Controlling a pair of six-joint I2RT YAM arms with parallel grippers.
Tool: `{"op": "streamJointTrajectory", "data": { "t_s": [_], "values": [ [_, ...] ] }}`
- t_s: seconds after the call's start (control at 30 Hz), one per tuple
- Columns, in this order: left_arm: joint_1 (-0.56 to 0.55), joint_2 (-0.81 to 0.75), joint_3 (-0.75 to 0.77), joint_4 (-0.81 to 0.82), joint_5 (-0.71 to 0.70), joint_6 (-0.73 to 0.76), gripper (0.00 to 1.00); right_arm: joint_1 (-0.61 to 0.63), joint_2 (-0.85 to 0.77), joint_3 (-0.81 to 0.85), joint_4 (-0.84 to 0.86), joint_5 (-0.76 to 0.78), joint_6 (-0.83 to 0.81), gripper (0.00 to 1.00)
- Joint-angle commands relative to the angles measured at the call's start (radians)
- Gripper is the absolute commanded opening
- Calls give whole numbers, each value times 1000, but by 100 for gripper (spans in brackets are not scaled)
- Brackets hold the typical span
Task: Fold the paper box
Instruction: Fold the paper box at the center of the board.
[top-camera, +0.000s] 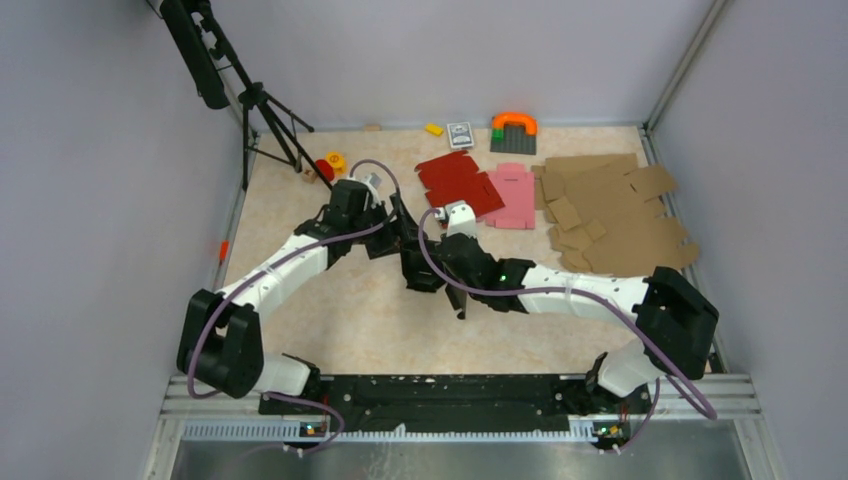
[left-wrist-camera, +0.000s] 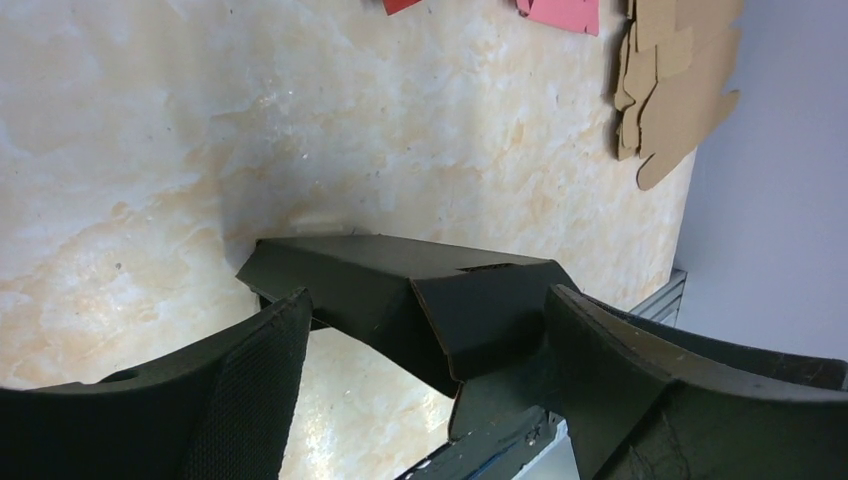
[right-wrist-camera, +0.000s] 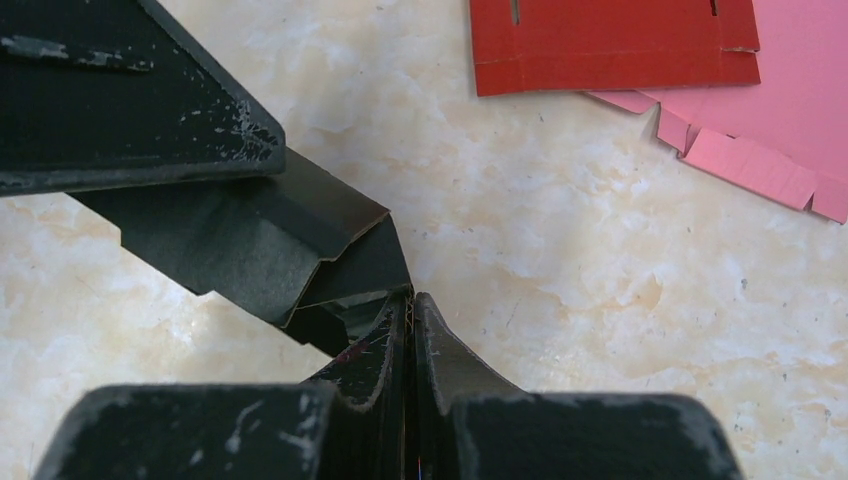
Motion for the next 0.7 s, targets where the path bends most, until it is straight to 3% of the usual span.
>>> {"op": "streamJointTrajectory", "data": {
  "t_s": [0.0,0.3,0.43,0.67],
  "values": [
    [-11,-62,-44,34,-1,-10,85,17,-7,8,13,1,-11,0],
    [-86,-130,-177,153,-160,-141,74,30,37,55,-27,36,43,0],
    [-104,-156,-197,159,-229,-173,65,33,44,66,-42,30,78,0],
    [-133,-208,-238,159,-341,-244,59,41,38,66,-24,-7,109,0]
  ]
}}
